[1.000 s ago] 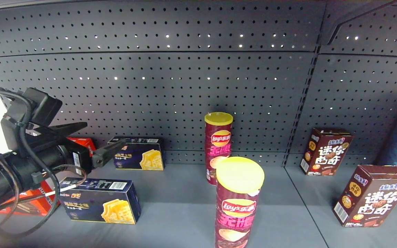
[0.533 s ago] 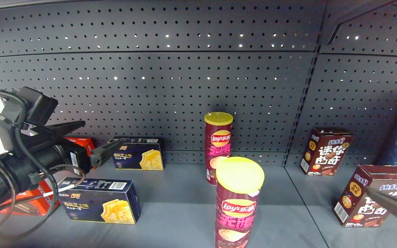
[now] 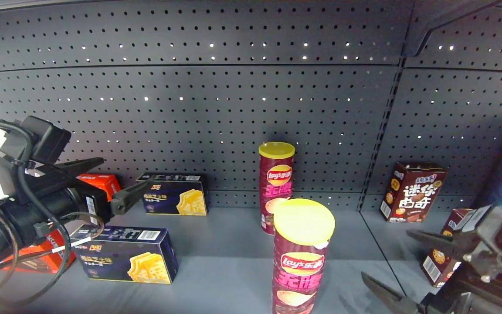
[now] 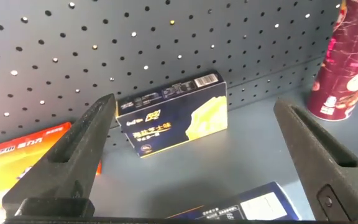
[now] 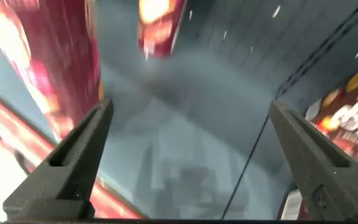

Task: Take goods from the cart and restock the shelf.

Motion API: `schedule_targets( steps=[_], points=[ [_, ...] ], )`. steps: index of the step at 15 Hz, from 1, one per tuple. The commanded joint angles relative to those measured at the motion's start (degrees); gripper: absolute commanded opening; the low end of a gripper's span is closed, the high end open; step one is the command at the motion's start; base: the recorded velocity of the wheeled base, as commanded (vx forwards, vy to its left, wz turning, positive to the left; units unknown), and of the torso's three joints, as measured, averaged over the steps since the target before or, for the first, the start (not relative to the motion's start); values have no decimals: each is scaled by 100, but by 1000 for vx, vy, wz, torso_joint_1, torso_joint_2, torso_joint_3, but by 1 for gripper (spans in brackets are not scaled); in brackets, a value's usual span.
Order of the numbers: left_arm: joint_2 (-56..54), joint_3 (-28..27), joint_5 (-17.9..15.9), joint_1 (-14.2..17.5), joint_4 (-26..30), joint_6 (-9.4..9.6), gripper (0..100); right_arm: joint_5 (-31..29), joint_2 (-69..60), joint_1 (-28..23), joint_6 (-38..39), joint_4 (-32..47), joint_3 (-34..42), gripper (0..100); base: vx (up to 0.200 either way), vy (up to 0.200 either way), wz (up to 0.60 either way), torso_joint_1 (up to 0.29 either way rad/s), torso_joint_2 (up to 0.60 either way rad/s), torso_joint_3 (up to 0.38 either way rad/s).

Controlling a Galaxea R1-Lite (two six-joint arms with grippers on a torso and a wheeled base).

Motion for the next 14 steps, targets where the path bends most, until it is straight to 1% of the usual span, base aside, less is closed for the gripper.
schedule_targets(
  steps=[1, 3, 5, 8, 11, 14],
  points=[
    [16, 6, -1, -6, -11, 0, 100, -3, 20, 42, -3, 1, 276, 100, 0, 0, 0, 0, 0, 0],
    [16, 15, -1, -6, -46, 0, 100, -3, -24, 60, -3, 10, 584, 100, 0, 0, 0, 0, 0, 0],
    [16, 15, -10, -6, -46, 0, 100, 6, 29, 60, -3, 19, 575, 100, 0, 0, 0, 0, 0, 0],
    [16, -12, -10, -41, -46, 8, 100, 15, 266, 51, -3, 10, 469, 100, 0, 0, 0, 0, 0, 0],
    [51, -73, -89, -41, -55, 8, 100, -11, 547, 51, -3, 10, 179, 100, 0, 0, 0, 0, 0, 0],
    [60, -56, -89, -85, -55, 8, 100, -11, 837, 68, -21, 10, 3, 100, 0, 0, 0, 0, 0, 0]
  ],
)
